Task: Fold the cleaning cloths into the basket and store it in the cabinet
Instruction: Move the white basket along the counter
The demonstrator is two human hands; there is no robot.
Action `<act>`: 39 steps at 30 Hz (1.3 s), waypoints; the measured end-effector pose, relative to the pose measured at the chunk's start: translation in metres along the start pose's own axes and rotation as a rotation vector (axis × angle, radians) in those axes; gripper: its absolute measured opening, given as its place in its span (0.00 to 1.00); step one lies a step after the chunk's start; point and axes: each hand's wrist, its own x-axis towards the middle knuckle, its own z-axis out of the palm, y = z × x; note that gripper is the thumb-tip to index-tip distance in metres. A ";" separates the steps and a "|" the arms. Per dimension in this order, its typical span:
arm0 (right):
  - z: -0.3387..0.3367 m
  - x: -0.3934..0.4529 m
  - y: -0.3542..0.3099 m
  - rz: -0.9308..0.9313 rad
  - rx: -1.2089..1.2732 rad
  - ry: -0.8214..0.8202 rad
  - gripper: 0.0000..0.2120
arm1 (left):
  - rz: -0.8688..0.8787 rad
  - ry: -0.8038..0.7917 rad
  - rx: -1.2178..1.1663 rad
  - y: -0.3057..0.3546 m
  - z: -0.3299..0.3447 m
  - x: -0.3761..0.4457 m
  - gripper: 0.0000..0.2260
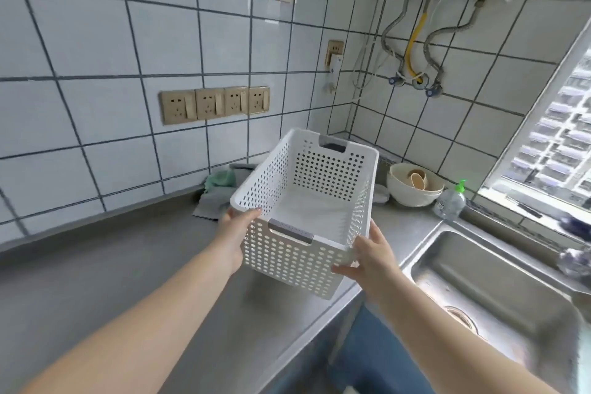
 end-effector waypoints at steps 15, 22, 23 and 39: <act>0.130 -0.084 0.047 0.033 -0.155 -0.434 0.28 | 0.246 0.398 -0.058 0.018 -0.190 -0.119 0.15; 0.199 -0.091 0.084 0.141 -0.243 -0.579 0.31 | 0.275 0.580 0.083 0.013 -0.275 -0.157 0.08; 0.210 -0.092 0.089 0.157 -0.261 -0.595 0.30 | 0.272 0.606 0.083 0.012 -0.287 -0.161 0.06; 0.298 -0.095 0.131 0.197 -0.395 -0.677 0.31 | 0.295 0.708 0.070 0.012 -0.356 -0.186 0.20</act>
